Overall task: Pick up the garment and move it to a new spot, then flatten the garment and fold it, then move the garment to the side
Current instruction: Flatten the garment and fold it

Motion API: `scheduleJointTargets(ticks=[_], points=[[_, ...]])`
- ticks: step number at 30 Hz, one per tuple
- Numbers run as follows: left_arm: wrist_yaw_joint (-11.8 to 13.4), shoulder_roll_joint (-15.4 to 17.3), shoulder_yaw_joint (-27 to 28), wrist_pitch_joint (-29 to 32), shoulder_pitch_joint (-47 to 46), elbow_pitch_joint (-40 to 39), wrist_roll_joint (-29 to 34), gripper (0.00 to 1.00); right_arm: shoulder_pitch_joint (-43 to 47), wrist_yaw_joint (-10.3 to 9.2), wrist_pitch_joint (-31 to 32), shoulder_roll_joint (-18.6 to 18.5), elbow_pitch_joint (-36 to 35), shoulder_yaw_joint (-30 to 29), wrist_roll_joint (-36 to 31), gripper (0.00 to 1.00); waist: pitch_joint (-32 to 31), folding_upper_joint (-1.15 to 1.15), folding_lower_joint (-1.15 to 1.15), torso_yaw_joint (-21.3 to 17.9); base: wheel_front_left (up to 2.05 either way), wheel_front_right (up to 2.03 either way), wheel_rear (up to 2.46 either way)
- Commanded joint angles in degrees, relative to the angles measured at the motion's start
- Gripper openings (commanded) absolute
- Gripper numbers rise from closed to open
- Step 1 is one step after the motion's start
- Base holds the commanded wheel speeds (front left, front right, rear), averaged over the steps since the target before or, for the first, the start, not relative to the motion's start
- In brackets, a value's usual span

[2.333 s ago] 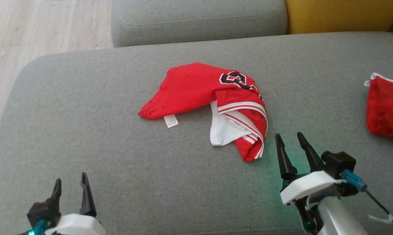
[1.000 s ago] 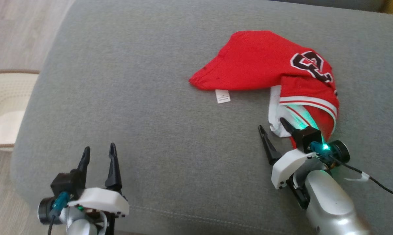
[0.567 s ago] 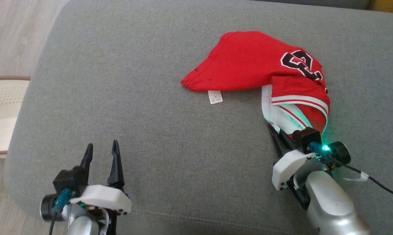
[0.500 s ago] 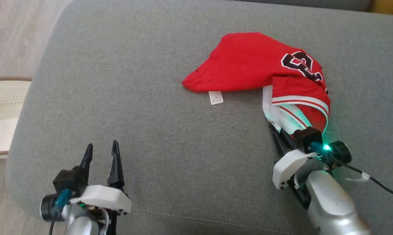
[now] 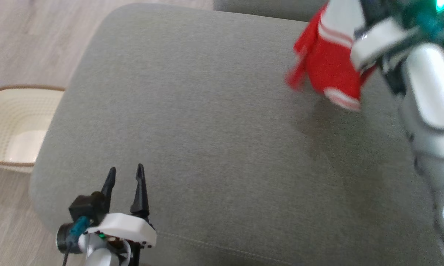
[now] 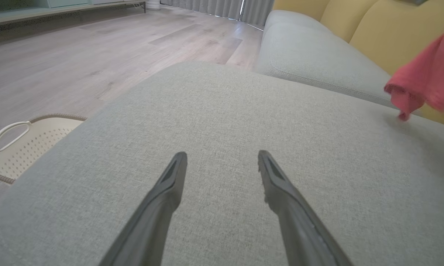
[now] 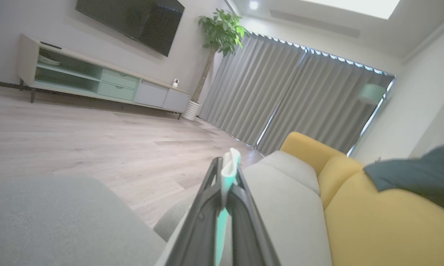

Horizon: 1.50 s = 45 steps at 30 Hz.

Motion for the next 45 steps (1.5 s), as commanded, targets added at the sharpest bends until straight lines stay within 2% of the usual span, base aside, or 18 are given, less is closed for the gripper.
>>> scheduleJointTargets(ticks=[1, 4, 8, 13, 17, 23, 29, 34, 38, 43, 44, 45], points=[[0.16, 0.31, 0.85, -0.33, -1.10, -1.34, -0.59, 1.00, -4.66, 0.36, 1.23, -0.60, -1.31, 3.04, 0.57, 0.00, -0.15, 0.00, 0.00, 2.50, 0.00, 0.00, 0.00], [0.19, 0.31, -0.92, -0.33, -1.46, -1.12, -1.49, 1.00, -11.23, 0.36, 2.38, -2.78, 0.68, 6.60, 1.15, 0.00, 0.24, 0.00, 0.00, 5.50, 0.00, 0.00, 0.00], [0.37, 0.31, -3.00, -0.33, -1.53, -0.74, -2.52, 1.00, -18.51, 0.36, 0.90, -3.78, 4.05, 11.22, 2.23, 0.00, 0.74, 0.00, 0.00, 8.95, 0.00, 0.00, 0.00], [0.59, 0.31, -3.91, -0.33, -0.89, -0.47, -2.92, 1.00, -22.88, 0.36, -1.68, -4.22, 7.36, 14.92, 4.26, 0.00, 0.93, 0.00, 0.00, 10.65, 0.00, 0.00, 0.00], [0.82, 0.31, -3.62, -0.33, -0.10, -0.69, -3.03, 1.00, -21.41, 0.36, -3.09, -5.03, 10.33, 18.00, 7.40, 0.00, 1.24, 0.00, 0.00, 9.78, 0.00, 0.00, 0.00], [0.39, 0.31, -3.51, -0.33, -1.03, -1.11, -2.51, 1.00, -15.39, 0.36, -4.83, -8.55, 10.76, 21.10, 12.31, 0.00, 2.29, 0.00, 0.00, 5.19, 0.00, 0.00, 0.00], [-0.33, 0.31, -3.32, -0.33, -2.73, -1.34, -1.28, 1.00, -8.30, 0.36, -4.98, -15.84, 10.27, 18.69, 16.87, 0.00, 2.29, 0.00, 0.00, 0.50, 0.00, 0.00, 0.00], [-0.81, 0.31, -2.65, -0.33, -2.61, -1.29, -0.66, 1.00, -3.06, 0.36, -3.95, -21.31, 10.62, 12.45, 17.79, 0.00, 1.75, 0.00, 0.00, -2.73, 0.00, 0.00, 0.00], [-1.04, 0.31, -2.50, -0.33, -2.14, -1.18, -0.52, 1.00, 1.98, 0.36, -3.40, -22.59, 11.57, 7.07, 16.99, 0.00, 1.43, 0.00, 0.00, -4.05, 0.00, 0.00, 0.00], [-1.14, 0.31, -2.46, -0.33, -2.05, -1.03, -0.46, 1.00, 7.07, 0.36, -3.40, -20.94, 12.80, -0.85, 14.48, 0.00, 1.28, 0.00, 0.00, -4.65, 0.00, 0.00, 0.00], [-1.19, 0.31, -2.49, -0.33, -2.07, -0.94, -0.41, 1.00, 7.80, 0.36, -3.11, -20.50, 13.24, -2.67, 13.45, 0.19, 1.26, 0.00, 0.00, -4.65, 0.00, 0.00, 0.00], [-1.25, 0.31, -2.53, -0.33, -2.13, -0.82, -0.34, 1.00, 8.42, 0.36, -2.96, -19.87, 13.52, -4.53, 12.51, 0.86, 1.23, 0.00, 0.00, -4.60, 0.00, 0.00, 0.00]])
